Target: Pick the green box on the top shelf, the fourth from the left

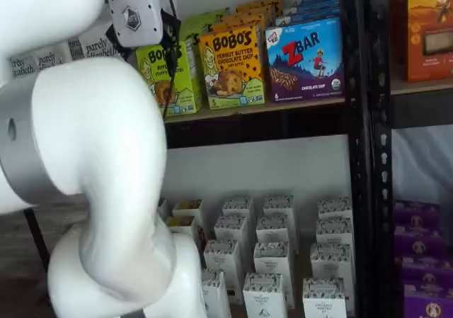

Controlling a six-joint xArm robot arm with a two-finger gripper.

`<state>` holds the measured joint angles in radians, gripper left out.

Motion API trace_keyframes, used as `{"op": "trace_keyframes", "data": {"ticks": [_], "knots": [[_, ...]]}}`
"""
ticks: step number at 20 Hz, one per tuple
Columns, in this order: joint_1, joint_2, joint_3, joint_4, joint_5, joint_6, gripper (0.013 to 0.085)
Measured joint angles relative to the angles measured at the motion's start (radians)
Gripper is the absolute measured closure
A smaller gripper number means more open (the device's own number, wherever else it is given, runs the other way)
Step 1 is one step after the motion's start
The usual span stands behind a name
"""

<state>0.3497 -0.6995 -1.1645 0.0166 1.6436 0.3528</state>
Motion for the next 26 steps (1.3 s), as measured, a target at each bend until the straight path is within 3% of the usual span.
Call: {"op": "trace_keyframes", "data": {"ticks": [17,26], "knots": [[0.002,0.130,-0.058,-0.008,-0.150,-0.004,0.0130],[-0.054,0.210,-0.120,0.058,-0.186,-0.064,0.0130]]}}
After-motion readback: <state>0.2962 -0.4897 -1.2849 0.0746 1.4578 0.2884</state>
